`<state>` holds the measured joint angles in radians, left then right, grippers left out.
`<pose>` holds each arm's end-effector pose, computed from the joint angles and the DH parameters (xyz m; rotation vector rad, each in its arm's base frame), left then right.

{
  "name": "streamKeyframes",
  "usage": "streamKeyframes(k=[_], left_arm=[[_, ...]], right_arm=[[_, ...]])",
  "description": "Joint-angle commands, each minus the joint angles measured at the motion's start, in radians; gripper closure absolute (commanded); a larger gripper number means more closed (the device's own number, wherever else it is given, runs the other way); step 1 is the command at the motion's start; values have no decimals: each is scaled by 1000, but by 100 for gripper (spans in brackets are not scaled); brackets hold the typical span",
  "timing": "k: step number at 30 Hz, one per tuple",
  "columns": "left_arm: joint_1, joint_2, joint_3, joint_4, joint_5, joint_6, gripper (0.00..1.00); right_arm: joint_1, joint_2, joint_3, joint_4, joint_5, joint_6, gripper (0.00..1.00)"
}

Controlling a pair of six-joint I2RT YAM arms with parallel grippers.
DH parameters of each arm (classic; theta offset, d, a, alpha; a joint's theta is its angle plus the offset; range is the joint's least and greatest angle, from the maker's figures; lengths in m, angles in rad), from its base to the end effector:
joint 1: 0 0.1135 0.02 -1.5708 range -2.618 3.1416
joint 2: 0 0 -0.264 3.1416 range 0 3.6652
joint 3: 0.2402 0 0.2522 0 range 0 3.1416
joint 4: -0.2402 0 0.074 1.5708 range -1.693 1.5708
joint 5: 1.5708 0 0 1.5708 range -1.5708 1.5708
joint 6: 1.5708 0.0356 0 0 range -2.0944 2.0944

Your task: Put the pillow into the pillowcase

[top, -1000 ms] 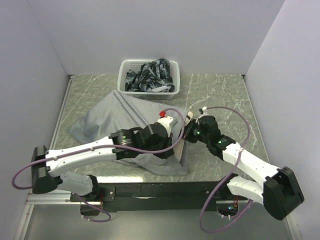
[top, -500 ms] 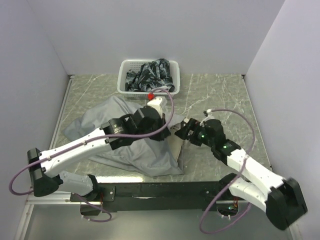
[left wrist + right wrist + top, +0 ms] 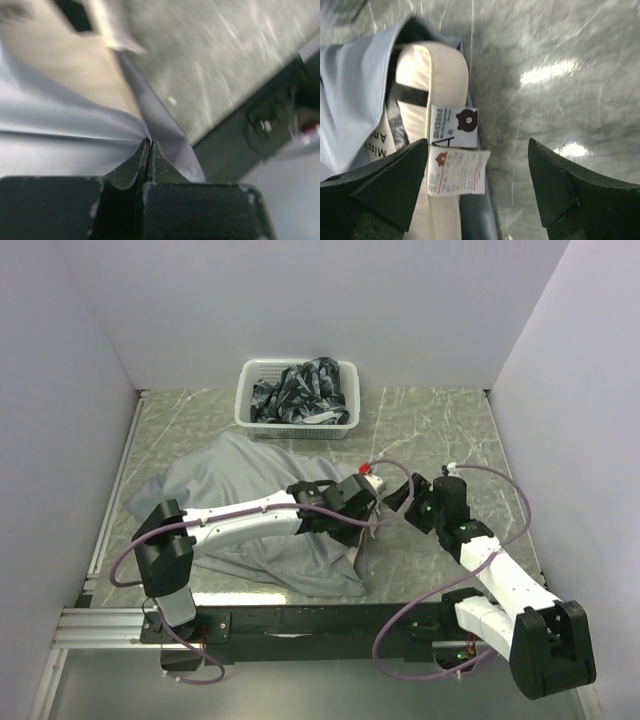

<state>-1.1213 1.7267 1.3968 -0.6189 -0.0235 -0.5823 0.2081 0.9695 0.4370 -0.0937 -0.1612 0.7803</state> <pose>0.1641 -0.3383 0.2626 0.6951 2.5541 -0.6197 0.1951 0.0470 0.1946 0.5538 2.2164 0.7154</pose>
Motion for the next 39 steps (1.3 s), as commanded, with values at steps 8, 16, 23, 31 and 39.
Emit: streamKeyframes(k=[8, 16, 23, 31, 39], left_arm=[[-67, -312, -220, 30, 152, 36, 86], [-69, -268, 28, -77, -163, 6, 28], [-64, -4, 248, -223, -400, 52, 2], [-48, 303, 306, -240, -533, 96, 1], [-14, 288, 249, -245, -691, 15, 99]], right_arm=[[31, 167, 9, 230, -181, 34, 39], [28, 103, 29, 117, -54, 11, 47], [-59, 25, 52, -11, -15, 2, 16], [-154, 26, 0, 37, -129, 2, 11], [-151, 46, -58, 122, -185, -6, 11]])
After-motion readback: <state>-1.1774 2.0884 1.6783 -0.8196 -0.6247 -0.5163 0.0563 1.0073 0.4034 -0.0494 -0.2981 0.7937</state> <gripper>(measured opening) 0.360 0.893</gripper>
